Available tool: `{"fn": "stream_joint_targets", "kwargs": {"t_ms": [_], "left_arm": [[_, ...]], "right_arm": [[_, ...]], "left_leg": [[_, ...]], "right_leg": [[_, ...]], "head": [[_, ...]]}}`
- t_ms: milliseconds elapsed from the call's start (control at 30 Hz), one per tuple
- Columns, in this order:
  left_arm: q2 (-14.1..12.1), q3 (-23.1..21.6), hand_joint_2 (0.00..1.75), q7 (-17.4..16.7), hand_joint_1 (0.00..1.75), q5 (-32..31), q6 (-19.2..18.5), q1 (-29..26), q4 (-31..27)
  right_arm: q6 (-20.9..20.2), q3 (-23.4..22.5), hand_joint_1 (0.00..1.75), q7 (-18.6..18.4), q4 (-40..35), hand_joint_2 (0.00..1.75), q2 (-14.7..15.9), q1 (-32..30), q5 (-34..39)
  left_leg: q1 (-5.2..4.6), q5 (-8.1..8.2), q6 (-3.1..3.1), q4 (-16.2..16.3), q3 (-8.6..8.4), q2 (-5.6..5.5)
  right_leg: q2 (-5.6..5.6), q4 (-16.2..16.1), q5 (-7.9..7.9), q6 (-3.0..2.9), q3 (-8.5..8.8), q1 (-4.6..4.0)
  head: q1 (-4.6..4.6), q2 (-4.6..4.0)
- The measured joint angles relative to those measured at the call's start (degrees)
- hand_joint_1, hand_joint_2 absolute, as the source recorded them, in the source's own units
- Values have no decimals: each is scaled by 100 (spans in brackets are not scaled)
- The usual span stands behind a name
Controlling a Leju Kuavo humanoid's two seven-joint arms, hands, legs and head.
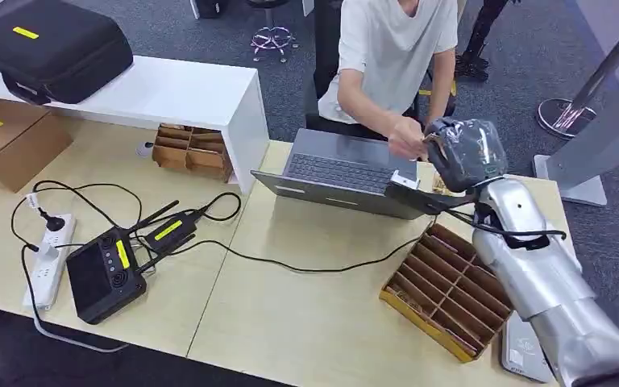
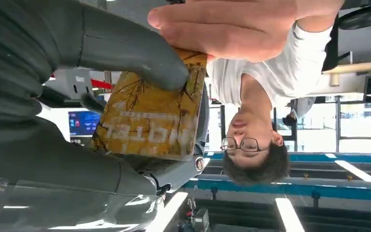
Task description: Pass the card to the sensor for recognition and then transmit it.
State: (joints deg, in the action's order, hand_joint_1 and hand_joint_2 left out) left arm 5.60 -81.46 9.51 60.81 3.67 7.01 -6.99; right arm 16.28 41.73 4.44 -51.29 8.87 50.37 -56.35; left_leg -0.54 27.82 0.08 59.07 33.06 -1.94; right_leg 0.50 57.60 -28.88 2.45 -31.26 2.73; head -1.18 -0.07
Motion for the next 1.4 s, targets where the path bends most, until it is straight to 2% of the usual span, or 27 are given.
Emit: {"fn": "stream_joint_targets", "kwargs": {"t_ms": [1200,1300,1400], "left_arm": [[15,0,175,7,0,0,-2,13,0],[15,0,175,7,0,41,0,11,0],[17,11,175,46,0,188,-2,3,0]], "right_arm": [[17,2,0,2,-103,175,2,-12,39],[90,0,0,59,-241,175,53,-48,134],[197,-79,0,169,-815,175,276,-293,381]], "left_leg": [[0,-11,-5,0,-8,4],[1,-11,-5,0,-9,3],[1,-11,-5,2,-10,1]], "right_leg": [[-3,2,8,-7,4,0],[-3,1,8,-7,3,0],[0,-1,8,-7,3,0]], "head": [[0,0],[0,0],[2,0]]}}
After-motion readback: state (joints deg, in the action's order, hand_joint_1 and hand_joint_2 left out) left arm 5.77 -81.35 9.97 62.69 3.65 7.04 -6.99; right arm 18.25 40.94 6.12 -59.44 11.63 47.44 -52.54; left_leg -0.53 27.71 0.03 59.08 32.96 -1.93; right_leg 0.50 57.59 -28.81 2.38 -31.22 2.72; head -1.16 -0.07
